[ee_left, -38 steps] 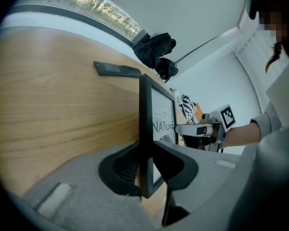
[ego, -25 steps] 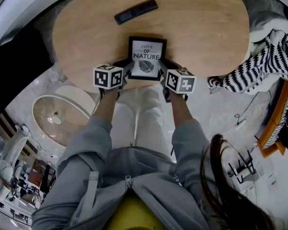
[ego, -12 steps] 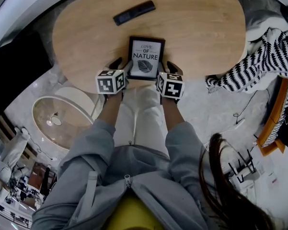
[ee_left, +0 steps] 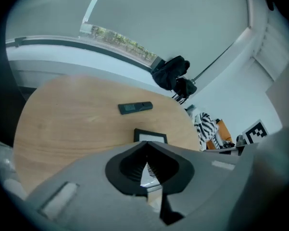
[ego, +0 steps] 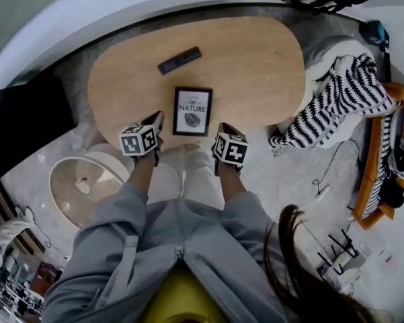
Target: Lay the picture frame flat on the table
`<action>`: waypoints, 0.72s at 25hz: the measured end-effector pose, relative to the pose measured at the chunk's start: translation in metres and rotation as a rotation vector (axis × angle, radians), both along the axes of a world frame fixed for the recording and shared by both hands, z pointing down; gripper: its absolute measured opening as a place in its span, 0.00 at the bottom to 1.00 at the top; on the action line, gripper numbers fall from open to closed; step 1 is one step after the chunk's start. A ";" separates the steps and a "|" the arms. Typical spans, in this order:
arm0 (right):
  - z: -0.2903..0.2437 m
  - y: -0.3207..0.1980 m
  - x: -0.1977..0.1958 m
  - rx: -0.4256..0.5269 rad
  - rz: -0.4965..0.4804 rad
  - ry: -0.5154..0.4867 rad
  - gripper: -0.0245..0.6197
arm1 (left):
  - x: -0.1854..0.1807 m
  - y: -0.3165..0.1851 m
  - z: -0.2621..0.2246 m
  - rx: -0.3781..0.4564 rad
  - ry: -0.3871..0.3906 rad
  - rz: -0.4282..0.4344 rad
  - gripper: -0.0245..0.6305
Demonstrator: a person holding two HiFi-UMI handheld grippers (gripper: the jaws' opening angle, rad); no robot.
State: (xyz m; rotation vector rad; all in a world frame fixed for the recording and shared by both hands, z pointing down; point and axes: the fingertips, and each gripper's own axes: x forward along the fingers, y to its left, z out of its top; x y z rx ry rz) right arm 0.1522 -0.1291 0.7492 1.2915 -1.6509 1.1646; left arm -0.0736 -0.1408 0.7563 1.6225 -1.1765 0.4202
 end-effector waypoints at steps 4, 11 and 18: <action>-0.051 -0.008 0.009 0.051 -0.018 0.027 0.04 | 0.002 -0.012 -0.055 0.068 0.007 0.062 0.04; -0.129 -0.014 0.020 0.178 -0.081 0.088 0.04 | -0.015 -0.021 -0.145 0.202 -0.025 0.083 0.04; -0.245 -0.058 0.030 0.467 -0.048 0.104 0.04 | -0.031 -0.045 -0.243 0.387 -0.115 0.109 0.04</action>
